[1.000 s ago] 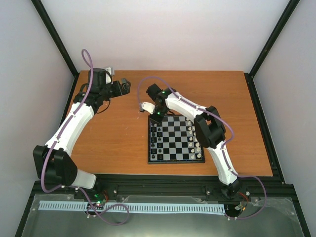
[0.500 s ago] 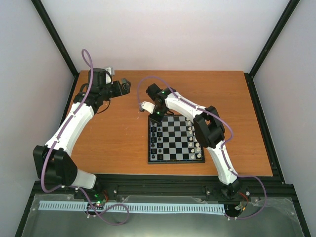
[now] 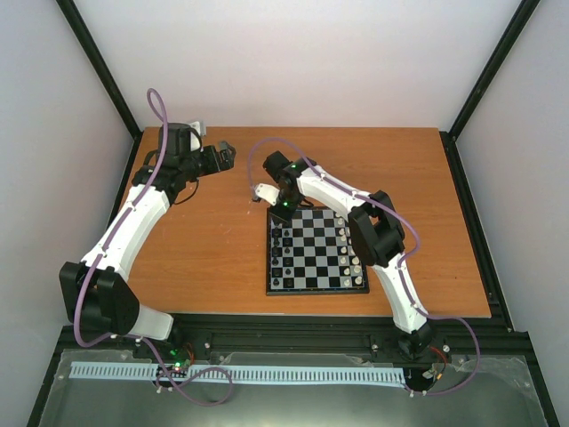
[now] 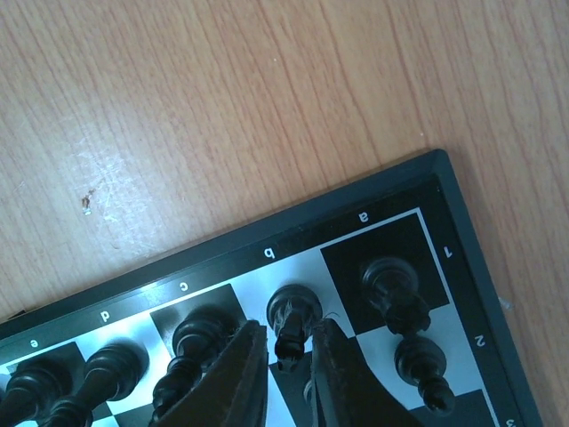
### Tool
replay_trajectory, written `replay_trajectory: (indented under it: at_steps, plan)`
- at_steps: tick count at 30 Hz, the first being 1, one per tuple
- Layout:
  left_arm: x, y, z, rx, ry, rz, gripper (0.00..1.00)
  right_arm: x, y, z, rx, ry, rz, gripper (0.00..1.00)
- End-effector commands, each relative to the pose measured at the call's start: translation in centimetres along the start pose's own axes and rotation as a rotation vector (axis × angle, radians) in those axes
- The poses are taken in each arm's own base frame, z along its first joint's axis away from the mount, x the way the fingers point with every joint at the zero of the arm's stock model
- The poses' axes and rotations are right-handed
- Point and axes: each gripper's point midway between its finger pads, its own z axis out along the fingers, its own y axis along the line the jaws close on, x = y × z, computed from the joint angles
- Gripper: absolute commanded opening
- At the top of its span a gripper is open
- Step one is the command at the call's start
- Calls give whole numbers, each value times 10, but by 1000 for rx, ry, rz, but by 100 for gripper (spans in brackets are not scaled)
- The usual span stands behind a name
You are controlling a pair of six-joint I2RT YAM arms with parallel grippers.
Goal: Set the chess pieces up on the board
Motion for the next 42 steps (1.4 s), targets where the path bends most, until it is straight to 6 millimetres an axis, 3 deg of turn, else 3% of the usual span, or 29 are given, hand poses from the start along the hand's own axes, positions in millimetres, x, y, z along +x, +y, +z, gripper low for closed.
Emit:
replay_trajectory:
  at_steps: [1, 10, 14, 20, 25, 29, 33, 35, 42]
  plan:
    - [-13, -4, -9, 14, -37, 4, 100, 2, 3, 4, -4, 25, 3, 15]
    - [-13, -4, -8, 13, -38, 10, 100, -6, 6, -14, 1, -13, 7, 16]
    - [-13, -5, -9, 20, -39, 19, 100, -10, 6, -42, 34, -48, 1, 19]
    - [-15, -6, -11, 23, -51, 44, 100, -2, -9, -110, 99, -158, 53, 29]
    - [-12, -7, -10, 17, -44, 106, 100, 30, -27, -177, 199, -301, 138, 37]
    - [1, -34, -19, -17, -17, 273, 100, 69, -35, -231, 313, -466, 227, 46]
    - [28, -66, -37, 25, 38, 401, 100, 109, -51, -271, 457, -612, 339, 70]
    - [42, -63, -46, 25, 77, 392, 100, 126, -53, -282, 517, -646, 389, 97]
    - [63, -45, -85, 50, -37, 396, 100, 162, -59, -295, 657, -774, 583, 100]
